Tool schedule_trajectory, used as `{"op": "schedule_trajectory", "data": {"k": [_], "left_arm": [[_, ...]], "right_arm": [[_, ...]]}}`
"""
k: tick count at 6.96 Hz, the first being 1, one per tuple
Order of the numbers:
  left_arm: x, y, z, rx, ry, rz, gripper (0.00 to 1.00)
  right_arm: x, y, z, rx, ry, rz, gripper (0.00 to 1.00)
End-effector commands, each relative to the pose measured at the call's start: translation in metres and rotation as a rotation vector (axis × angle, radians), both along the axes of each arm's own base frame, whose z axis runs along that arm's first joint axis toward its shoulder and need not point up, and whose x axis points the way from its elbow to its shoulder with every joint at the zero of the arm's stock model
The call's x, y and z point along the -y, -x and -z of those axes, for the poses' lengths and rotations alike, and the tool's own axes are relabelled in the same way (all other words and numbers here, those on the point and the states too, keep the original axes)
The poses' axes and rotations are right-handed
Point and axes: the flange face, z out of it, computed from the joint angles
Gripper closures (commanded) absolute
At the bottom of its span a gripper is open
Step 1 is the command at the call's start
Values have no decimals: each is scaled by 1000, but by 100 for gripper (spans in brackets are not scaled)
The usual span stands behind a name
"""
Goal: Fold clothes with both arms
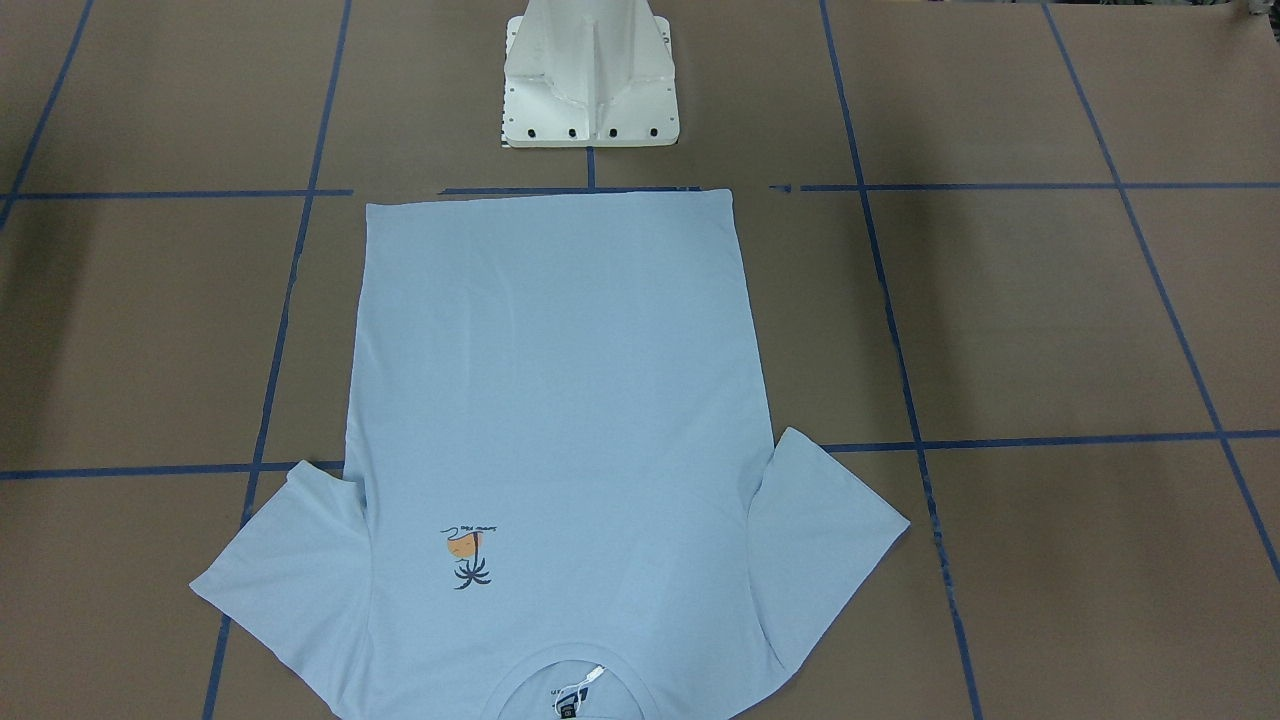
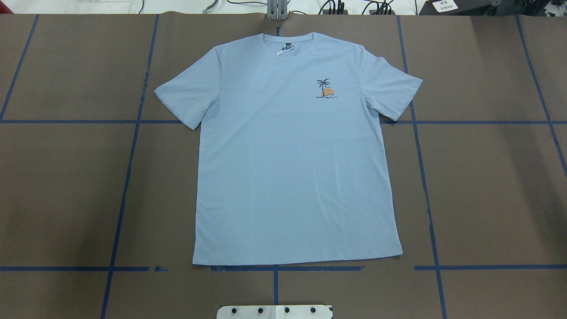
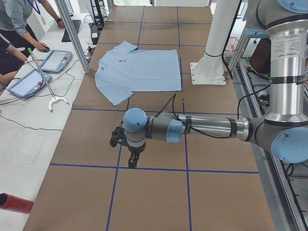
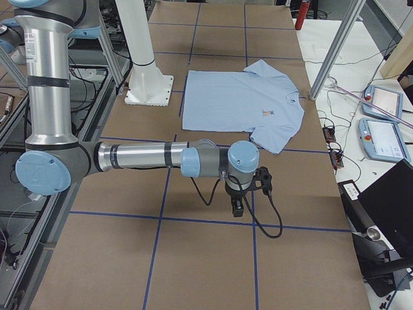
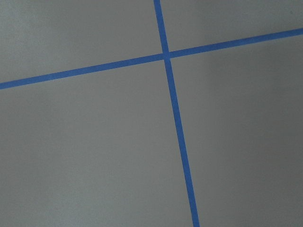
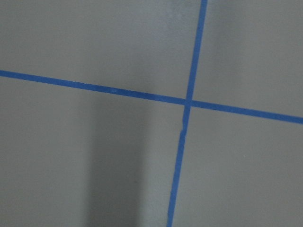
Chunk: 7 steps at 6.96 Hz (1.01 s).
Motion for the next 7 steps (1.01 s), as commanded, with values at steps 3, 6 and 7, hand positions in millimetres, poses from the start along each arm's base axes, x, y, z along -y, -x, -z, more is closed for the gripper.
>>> {"op": "schedule_trajectory", "data": {"k": [3,6,7], "left_arm": [[55,-28,41,-125,-227,-57,0],[89,-39,52,-162,-174,18,0],[90,-45,59,-166,-203,21,0]], "right_arm": [[97,117,77,53,-229,110,0],[153,259,113,163,-274,65,0],[163,296,134,141,-278,37,0]]}}
